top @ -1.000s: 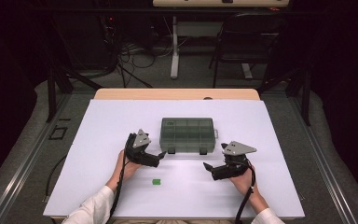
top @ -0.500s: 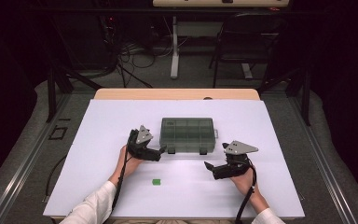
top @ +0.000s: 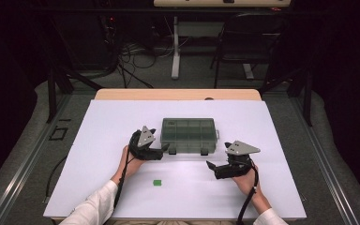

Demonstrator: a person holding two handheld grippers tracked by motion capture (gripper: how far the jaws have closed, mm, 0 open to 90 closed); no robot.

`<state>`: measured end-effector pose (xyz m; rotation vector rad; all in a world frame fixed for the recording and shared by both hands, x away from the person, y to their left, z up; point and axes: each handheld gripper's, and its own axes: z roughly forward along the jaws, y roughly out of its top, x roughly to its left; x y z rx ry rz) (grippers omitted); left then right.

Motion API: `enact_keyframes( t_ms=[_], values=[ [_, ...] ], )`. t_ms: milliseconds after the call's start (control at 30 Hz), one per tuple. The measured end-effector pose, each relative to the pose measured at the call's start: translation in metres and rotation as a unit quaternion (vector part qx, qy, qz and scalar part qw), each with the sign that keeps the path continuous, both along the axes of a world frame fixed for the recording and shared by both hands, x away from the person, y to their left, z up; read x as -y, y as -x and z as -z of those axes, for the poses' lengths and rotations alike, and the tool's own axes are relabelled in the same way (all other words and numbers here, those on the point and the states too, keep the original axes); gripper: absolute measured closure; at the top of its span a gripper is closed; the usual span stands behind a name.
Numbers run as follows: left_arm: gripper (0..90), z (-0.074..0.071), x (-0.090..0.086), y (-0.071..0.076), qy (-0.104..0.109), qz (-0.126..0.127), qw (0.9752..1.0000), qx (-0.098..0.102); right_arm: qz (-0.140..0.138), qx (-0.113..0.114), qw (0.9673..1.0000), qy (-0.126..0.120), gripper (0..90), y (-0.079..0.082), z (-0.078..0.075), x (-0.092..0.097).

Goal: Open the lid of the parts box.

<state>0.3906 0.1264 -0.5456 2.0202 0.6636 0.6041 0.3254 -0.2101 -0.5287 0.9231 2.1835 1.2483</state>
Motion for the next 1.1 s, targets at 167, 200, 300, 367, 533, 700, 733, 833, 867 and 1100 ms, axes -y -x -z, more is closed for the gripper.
enact_keyframes(
  t_ms=[167,200,300,367,533,700,733,833,867,1100],
  values=[
    [30.8,-0.001,0.001,0.001,0.004,0.007,0.9999,0.009,0.007,0.013,0.9999,0.001,4.3,-0.005,-0.003,0.001],
    [30.8,-0.002,0.0,0.001,0.007,0.009,0.9998,0.013,0.007,0.016,0.9998,0.004,5.1,-0.006,-0.003,0.002],
    [35.4,-0.002,0.0,0.0,0.015,0.011,0.9997,0.015,0.015,0.024,0.9995,0.016,8.9,-0.013,-0.003,0.0],
    [37.1,-0.001,0.001,0.0,0.016,0.012,0.9997,0.016,0.017,0.027,0.9992,0.023,11.5,-0.016,-0.003,-0.002],
    [39.4,-0.003,0.001,0.0,0.02,0.014,0.9993,0.028,0.023,0.038,0.9983,0.038,15.5,-0.024,-0.002,-0.005],
    [40.9,-0.006,-0.001,-0.002,0.036,0.016,0.9988,0.028,0.028,0.043,0.9975,0.048,19.8,-0.031,-0.002,-0.006],
    [41.8,-0.006,-0.001,-0.002,0.036,0.016,0.9988,0.028,0.029,0.042,0.9975,0.049,20.8,-0.032,-0.002,-0.006],
    [44.0,-0.007,-0.001,-0.002,0.04,0.016,0.9984,0.036,0.033,0.043,0.9974,0.048,23.7,-0.036,-0.001,-0.006],
    [44.6,-0.006,-0.001,-0.002,0.033,0.019,0.9985,0.039,0.034,0.042,0.9975,0.046,25.7,-0.04,-0.001,-0.006],
    [49.4,-0.007,-0.003,-0.003,0.038,0.018,0.9978,0.051,0.04,0.05,0.997,0.043,36.6,-0.047,0.0,-0.005]
  ],
)
